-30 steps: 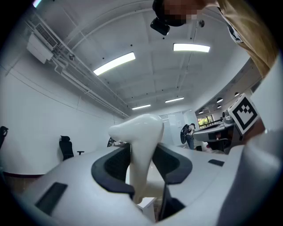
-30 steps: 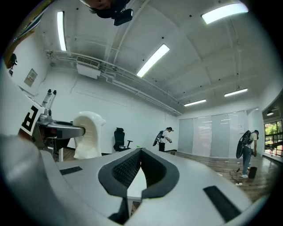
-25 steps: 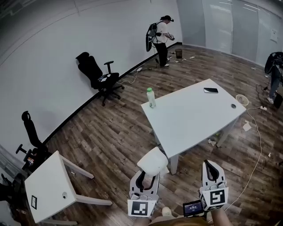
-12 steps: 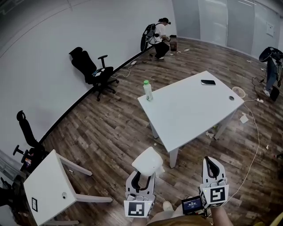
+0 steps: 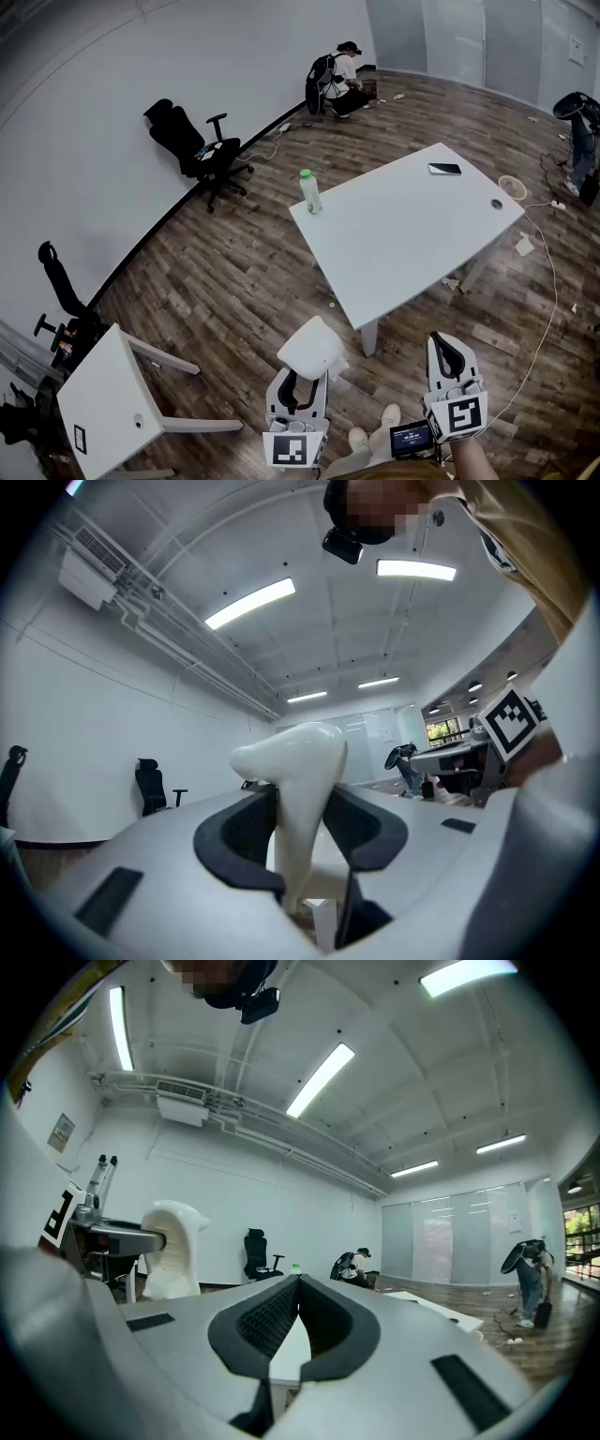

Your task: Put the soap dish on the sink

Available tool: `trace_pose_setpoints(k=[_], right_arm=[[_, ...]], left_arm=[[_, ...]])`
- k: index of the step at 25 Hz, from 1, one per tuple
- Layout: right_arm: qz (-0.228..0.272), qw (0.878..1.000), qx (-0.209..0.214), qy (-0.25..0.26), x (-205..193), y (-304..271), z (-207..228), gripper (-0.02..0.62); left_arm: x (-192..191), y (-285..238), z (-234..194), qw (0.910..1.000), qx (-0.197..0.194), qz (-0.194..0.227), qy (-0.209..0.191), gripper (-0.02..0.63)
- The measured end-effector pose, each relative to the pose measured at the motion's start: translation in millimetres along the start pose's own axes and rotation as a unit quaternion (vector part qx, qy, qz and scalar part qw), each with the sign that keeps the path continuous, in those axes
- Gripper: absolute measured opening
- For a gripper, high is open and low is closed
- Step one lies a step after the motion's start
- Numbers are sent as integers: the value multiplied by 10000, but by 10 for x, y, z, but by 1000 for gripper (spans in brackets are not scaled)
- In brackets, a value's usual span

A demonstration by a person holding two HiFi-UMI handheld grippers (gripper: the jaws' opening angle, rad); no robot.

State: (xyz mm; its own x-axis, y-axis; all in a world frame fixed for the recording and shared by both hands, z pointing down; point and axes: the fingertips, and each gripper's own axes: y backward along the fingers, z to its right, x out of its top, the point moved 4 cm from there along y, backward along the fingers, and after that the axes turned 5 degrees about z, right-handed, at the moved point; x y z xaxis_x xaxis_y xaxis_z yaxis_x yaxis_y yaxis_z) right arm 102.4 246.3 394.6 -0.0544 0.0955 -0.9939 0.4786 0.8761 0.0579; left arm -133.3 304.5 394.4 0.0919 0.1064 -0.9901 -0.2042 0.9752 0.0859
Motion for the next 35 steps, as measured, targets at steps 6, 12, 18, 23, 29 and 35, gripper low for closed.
trace_pose_setpoints(k=[6,12,18,23,29,35], right_arm=[[-149,9997,118,-158,-177,-121,265,8],[4,9994,274,-198,-160,-272,398,8],[-33,9995,193,-266,-161,-295,678,8],[-65,9993,88,-359,-234,-362,843,8],[-137,9995,46,-274,-269,-561,957,8],[88,9993,204,-293,-187,-877,1031,8]], left_arm=[[-62,-345,224,9998,10,-85,171,161],[-96,-604,360,9998,-147,-141,26,161],[-82,-845,559,9996,-280,-63,76,161],[-90,-1028,563,9994,-327,-56,68,161],[-187,-1294,526,9991,-387,-81,179,161],[-235,-1625,399,9985,-475,-25,257,160]])
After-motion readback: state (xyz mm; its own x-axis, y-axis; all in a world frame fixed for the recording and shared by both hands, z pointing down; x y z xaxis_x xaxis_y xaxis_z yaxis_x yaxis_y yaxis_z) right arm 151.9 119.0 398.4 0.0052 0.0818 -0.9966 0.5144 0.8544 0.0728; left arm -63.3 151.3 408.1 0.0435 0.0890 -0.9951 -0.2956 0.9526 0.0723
